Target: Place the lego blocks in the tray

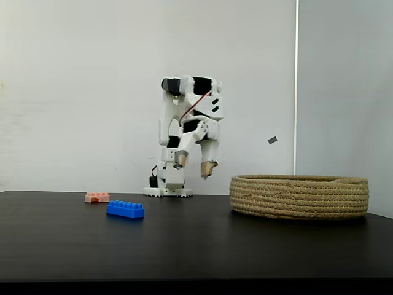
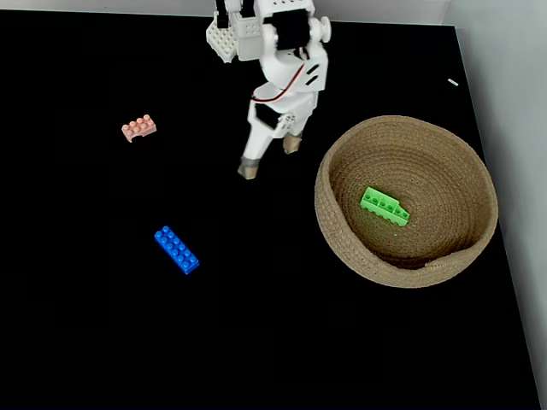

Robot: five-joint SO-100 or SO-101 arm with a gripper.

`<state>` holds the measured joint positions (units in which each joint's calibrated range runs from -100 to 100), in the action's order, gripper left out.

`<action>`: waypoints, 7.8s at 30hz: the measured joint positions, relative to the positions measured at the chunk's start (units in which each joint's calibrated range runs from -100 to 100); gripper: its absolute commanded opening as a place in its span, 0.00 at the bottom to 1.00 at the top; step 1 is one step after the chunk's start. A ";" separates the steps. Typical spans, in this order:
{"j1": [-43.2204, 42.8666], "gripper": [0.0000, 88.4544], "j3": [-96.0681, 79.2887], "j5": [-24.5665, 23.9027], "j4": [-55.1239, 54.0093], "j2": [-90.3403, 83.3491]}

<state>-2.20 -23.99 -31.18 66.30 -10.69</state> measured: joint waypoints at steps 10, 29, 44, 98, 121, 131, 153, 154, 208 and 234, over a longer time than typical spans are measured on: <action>14.33 0.51 15.38 7.28 -1.06 18.24; 15.55 0.52 24.66 13.97 -10.48 32.49; 20.93 0.24 38.09 15.63 -10.64 42.58; -21.66 0.49 11.67 7.77 0.89 2.71; 28.34 0.46 0.18 47.86 14.70 -2.54; 46.09 0.47 -2.47 62.91 10.64 -0.59; 52.85 0.43 -5.57 66.57 -2.11 11.87; 52.69 0.39 -5.57 66.57 -2.35 11.87; -17.75 0.52 0.97 17.39 -20.38 -5.60; 6.03 0.00 -30.14 20.71 -9.18 -42.07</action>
<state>3.83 -54.13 -10.48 57.13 -52.76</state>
